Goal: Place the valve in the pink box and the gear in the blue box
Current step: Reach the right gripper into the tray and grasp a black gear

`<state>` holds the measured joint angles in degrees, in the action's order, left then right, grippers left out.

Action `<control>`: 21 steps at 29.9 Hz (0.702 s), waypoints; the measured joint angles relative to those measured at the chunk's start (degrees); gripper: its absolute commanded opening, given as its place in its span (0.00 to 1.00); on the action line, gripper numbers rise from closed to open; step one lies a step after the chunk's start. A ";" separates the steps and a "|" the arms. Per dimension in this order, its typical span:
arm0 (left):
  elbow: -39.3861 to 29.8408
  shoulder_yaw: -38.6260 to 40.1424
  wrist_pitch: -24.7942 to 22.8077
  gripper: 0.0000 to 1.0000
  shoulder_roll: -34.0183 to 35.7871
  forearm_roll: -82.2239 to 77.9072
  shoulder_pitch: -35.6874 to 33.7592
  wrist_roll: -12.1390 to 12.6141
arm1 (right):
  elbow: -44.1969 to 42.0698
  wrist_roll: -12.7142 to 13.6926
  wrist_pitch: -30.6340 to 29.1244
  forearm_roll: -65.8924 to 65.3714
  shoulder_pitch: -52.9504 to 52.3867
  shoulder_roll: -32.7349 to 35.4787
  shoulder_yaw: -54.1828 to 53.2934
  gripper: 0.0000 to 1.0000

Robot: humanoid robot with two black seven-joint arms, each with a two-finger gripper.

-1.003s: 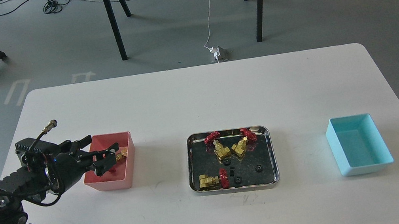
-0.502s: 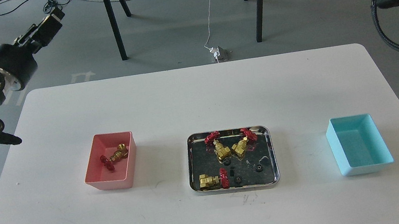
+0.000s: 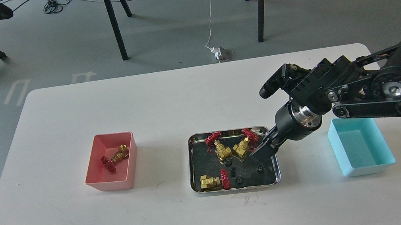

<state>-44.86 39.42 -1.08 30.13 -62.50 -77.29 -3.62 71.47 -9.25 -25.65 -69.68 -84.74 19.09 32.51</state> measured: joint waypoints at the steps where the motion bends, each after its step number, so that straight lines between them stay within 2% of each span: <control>1: 0.74 0.00 -0.04 0.95 -0.34 0.00 -0.45 -0.07 | -1.37 -0.42 0.00 -0.14 -0.11 -1.78 1.13 0.91; 4: 1.80 0.02 -0.04 0.95 -0.72 0.09 -1.11 -0.14 | -6.27 -2.62 0.00 -0.45 -0.10 -7.65 4.20 0.81; 7: 2.02 0.04 -0.04 0.95 -0.65 0.18 -1.16 -0.39 | -9.65 -3.58 0.16 -1.44 0.58 -12.43 6.66 0.74; 12: 2.05 0.09 0.20 0.94 -0.39 0.39 -1.60 -0.76 | -13.01 -4.12 0.45 -2.20 2.22 -17.87 9.33 0.73; 21: 2.05 0.19 0.37 0.94 -0.24 0.46 -2.70 -0.78 | -15.38 -4.19 0.45 -2.30 3.10 -19.08 10.79 0.73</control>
<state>-42.80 39.61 -0.71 29.90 -62.05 -79.99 -4.40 56.09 -13.45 -25.20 -71.98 -81.64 0.02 43.30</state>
